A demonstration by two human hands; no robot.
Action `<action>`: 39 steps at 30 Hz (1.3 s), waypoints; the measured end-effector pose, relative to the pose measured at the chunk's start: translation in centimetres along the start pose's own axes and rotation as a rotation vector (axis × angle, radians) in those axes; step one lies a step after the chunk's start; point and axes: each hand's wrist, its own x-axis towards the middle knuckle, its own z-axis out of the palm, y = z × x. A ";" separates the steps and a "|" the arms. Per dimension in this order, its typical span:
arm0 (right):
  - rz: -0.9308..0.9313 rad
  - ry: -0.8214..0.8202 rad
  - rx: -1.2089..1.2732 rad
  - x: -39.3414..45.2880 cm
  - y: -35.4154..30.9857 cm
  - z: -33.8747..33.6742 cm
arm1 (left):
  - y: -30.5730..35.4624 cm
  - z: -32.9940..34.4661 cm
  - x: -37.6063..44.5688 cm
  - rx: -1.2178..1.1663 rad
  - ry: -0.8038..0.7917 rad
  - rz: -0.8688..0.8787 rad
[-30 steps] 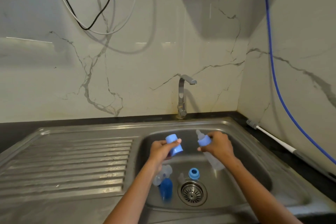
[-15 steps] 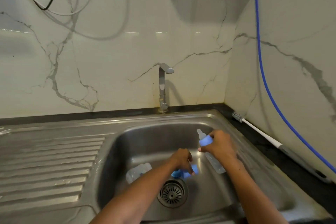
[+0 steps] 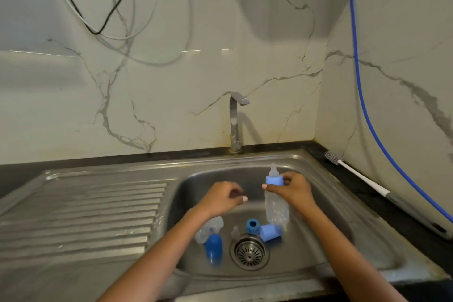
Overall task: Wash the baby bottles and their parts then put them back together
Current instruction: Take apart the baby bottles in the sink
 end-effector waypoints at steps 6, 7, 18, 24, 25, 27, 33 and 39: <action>0.179 -0.128 0.295 -2.8 -4.8 4.2 | -1.3 -2.4 -5.7 -0.202 0.223 -0.039; 0.218 -0.167 0.383 -3.3 -5.7 5.0 | -1.4 -2.4 -6.1 -0.199 0.242 -0.026; 0.300 -0.194 0.701 -5.4 -6.7 8.2 | -2.2 -2.8 -6.8 0.109 0.445 0.124; 0.105 -0.120 0.611 -5.1 -6.3 8.0 | -2.4 -4.9 -6.3 0.062 0.373 0.128; 0.080 -0.119 0.613 -5.1 -6.4 8.0 | -2.5 -5.3 -6.3 0.038 0.372 0.122; 0.042 -0.124 0.612 -5.2 -6.5 8.1 | -2.6 -5.8 -6.3 0.003 0.355 0.127; -0.082 -0.176 0.627 -5.5 -6.8 7.8 | -3.2 -6.8 -6.4 -0.134 0.239 0.116; -0.208 -0.246 0.615 -5.4 -6.8 7.1 | -3.5 -7.3 -6.6 -0.369 0.099 0.083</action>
